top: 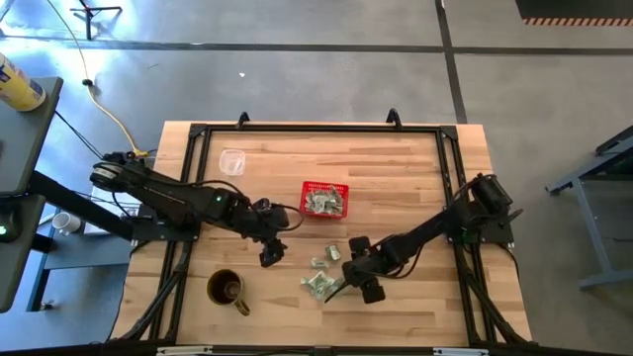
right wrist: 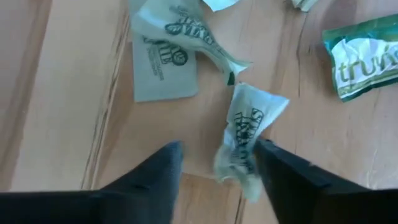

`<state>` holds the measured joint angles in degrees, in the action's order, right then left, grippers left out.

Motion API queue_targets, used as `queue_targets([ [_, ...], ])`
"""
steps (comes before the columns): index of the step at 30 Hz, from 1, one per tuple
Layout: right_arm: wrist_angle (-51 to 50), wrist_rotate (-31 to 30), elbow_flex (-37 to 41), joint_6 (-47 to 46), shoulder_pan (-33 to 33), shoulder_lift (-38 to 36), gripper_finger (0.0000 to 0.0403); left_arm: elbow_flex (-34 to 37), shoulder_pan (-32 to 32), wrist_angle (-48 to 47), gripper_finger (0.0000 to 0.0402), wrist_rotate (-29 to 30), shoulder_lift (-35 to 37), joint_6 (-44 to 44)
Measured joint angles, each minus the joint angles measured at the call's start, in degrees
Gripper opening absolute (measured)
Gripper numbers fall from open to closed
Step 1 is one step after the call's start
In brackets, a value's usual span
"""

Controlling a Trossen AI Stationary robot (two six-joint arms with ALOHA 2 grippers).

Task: Pick and place items into bin
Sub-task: Put the green stevia packet into the red bin

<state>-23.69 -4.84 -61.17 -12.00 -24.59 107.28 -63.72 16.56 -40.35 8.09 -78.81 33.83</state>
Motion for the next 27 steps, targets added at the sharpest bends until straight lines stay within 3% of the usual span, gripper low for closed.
queue_targets([
  [7, -0.66, -0.82, 0.0, -0.87, 2.97, -0.03, 0.0034, 0.0, -0.05, 0.71, 0.0296, 0.73, -0.02, 1.78],
  [9, -3.18, -2.67, -0.23, -3.77, 4.12, -0.9, 0.001, 0.0, -0.05, 0.82, 0.0296, 0.7, 0.0, 2.46],
  [14, -9.1, -14.57, -2.22, -6.82, 7.87, -8.73, 0.0013, 0.0, -0.05, 0.84, 0.0296, 1.88, -0.02, 2.33],
  [18, -7.92, -16.25, -2.24, -5.74, 14.33, -15.55, 0.0006, 0.01, -0.05, 1.37, 0.0296, 2.02, -0.13, -0.82],
  [20, -5.4, -15.12, -2.17, -4.56, 19.11, -16.53, 0.0015, 0.65, -0.05, 4.17, 0.0296, 2.06, -0.56, -2.91],
  [23, 2.23, -8.75, -2.21, -2.36, 25.84, -15.9, 0.0036, 2.94, -0.05, 9.49, 0.0296, 2.09, -0.72, -4.97],
  [27, 6.69, -1.19, -2.14, -2.39, 31.74, -13.36, 0.0097, 6.11, -1.48, 16.76, 0.0296, -0.84, -1.3, -6.55],
])
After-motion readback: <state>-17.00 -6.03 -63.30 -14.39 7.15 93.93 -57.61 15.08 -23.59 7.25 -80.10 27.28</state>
